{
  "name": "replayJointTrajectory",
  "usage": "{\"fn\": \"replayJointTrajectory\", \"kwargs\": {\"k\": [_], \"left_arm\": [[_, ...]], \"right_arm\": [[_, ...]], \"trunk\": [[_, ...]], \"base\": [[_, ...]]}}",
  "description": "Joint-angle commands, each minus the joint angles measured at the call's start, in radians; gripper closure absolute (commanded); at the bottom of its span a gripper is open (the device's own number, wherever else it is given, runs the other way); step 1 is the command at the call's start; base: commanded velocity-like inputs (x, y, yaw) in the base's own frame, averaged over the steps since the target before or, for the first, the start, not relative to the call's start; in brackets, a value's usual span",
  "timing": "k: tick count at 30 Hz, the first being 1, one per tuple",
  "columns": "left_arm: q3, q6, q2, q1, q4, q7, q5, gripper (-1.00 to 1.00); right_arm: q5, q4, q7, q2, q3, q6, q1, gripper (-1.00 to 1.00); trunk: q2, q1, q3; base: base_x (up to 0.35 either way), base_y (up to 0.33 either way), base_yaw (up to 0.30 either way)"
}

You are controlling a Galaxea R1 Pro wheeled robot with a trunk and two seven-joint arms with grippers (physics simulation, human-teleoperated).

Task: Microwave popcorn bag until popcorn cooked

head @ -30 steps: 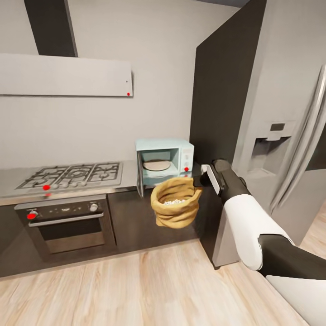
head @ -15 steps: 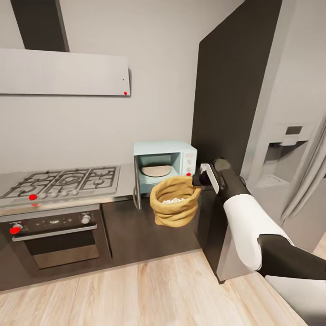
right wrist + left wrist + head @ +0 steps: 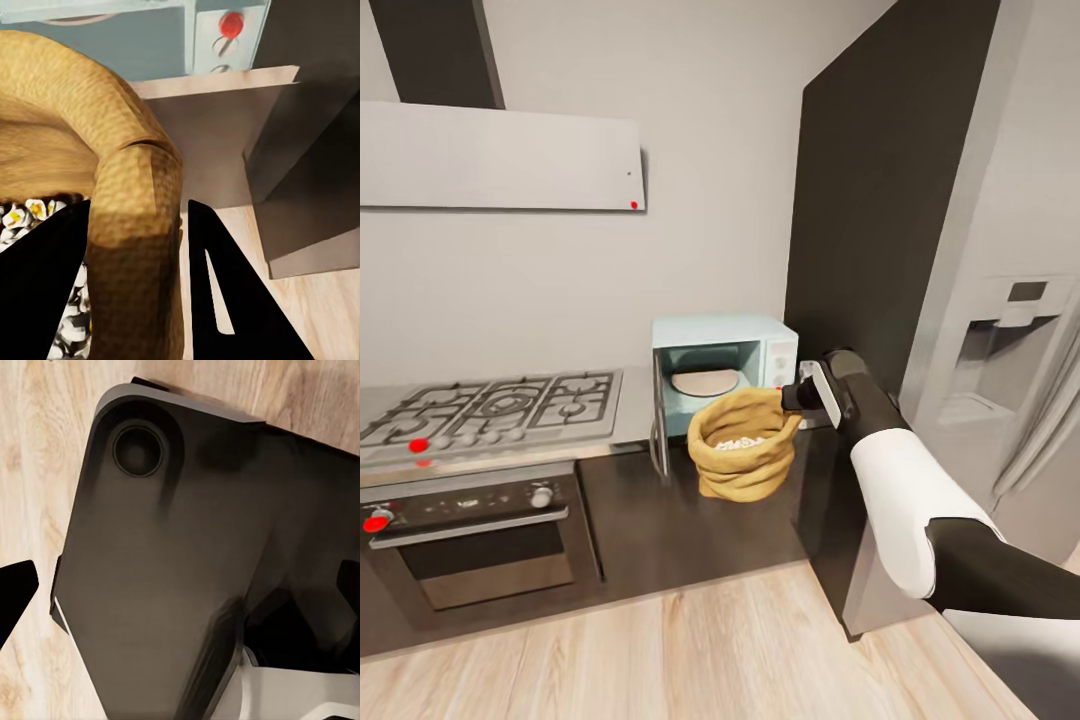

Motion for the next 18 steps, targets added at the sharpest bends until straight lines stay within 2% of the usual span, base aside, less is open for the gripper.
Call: {"fn": "replayJointTrajectory", "kwargs": {"k": [1, 18], "left_arm": [[0.0, -0.002, 0.0, 0.0, -0.001, 0.0, 0.005, -1.0], [-0.001, -0.002, 0.0, 0.0, -0.001, 0.0, 0.005, -1.0]], "right_arm": [[0.009, -0.001, 0.006, 0.001, -0.006, 0.003, -0.001, 1.0], [0.01, -0.001, 0.004, 0.003, -0.006, 0.003, -0.001, 1.0]], "trunk": [[-0.001, 0.0, -0.001], [-0.001, 0.0, -0.001]], "base": [[0.185, 0.0, 0.0], [0.307, 0.0, 0.0]]}}
